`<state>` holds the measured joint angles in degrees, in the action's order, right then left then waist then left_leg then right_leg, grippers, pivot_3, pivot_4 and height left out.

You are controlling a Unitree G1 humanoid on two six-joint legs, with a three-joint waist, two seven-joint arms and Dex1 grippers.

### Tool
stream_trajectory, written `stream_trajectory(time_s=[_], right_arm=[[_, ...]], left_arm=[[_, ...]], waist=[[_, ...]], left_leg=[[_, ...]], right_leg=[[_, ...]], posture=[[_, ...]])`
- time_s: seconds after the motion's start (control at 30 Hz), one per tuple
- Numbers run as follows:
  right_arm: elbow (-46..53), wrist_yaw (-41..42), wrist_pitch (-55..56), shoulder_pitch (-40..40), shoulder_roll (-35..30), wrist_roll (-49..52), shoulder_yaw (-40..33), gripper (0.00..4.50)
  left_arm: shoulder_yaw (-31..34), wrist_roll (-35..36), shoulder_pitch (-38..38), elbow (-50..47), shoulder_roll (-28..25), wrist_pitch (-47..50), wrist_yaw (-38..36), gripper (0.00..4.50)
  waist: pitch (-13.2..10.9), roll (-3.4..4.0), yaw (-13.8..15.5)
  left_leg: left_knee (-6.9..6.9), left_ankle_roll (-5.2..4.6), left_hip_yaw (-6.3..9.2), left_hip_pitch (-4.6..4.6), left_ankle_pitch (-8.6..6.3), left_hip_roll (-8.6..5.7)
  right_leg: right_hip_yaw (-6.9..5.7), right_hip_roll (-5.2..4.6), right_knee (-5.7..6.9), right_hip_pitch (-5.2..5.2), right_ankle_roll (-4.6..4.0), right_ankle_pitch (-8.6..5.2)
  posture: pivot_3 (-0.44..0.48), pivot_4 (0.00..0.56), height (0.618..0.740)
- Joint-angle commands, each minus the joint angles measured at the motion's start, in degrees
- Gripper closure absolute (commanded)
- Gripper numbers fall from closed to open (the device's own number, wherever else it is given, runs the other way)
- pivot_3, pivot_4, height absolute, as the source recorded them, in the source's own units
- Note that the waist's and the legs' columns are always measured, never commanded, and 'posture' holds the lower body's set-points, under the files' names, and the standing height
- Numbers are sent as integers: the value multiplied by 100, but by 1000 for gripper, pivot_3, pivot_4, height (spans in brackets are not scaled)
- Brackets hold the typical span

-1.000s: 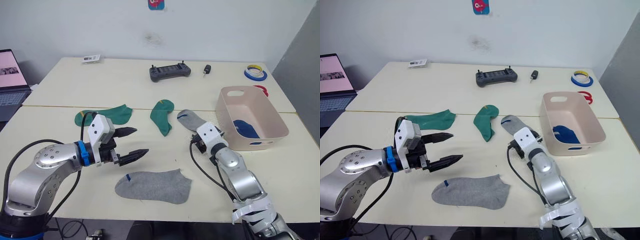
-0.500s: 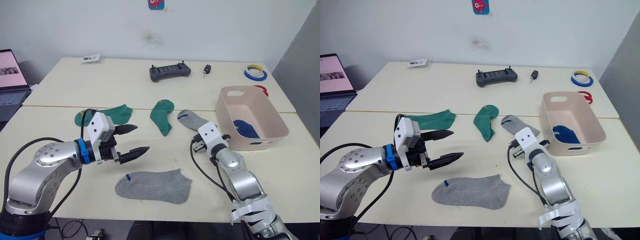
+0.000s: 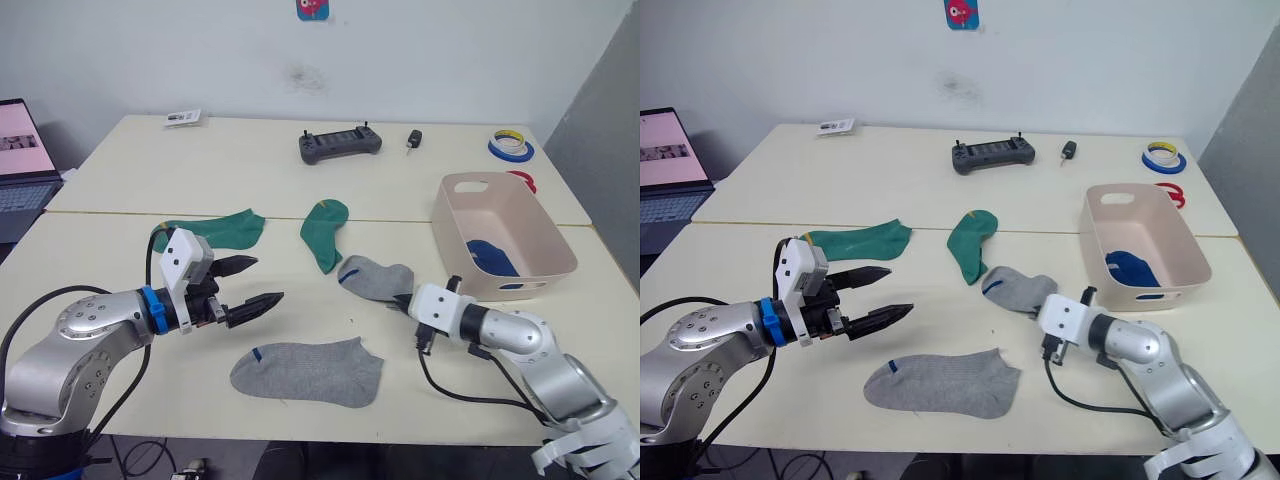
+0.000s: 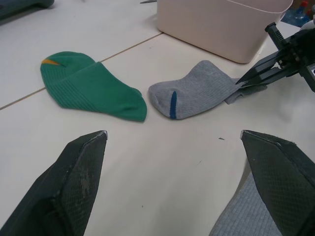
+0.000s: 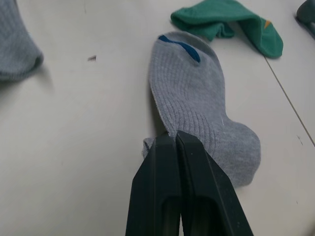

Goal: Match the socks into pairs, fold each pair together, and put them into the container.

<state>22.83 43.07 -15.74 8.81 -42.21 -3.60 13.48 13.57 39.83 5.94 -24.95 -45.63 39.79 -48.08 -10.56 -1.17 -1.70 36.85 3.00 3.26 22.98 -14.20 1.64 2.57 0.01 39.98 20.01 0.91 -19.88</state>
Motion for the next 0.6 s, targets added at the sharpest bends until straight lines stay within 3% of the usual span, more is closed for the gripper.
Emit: stream_trajectory(time_s=[0.03,0.13,0.43,0.6], right_arm=[[280,153,84,-103,-169,81,-291,4451],[395,87,-215,-209,-95,179,-384,4451],[805,196,32,-452,137,961,-1040,1428],[1171,172,-280,-393,313,1315,-1051,1428]], left_arm=[[-122,150,98,-198,82,166,120,0],[-573,15,380,-88,327,398,404,0],[-1556,-507,1494,966,1756,996,1701,0],[-2023,-972,1851,1648,2279,943,1922,0]], waist=[[0,0,1],[0,0,3],[-1,-3,16],[-1,-3,-2]], left_leg=[[0,0,0,1,0,0],[2,1,2,0,0,0],[9,1,2,1,1,-9],[9,4,1,0,2,-5]], right_leg=[[0,0,-1,-1,0,0],[0,0,0,-2,0,0],[-3,0,-1,-13,2,1],[-4,5,0,-13,1,1]], posture=[[0,150,740],[0,150,740],[0,150,740],[0,150,740]])
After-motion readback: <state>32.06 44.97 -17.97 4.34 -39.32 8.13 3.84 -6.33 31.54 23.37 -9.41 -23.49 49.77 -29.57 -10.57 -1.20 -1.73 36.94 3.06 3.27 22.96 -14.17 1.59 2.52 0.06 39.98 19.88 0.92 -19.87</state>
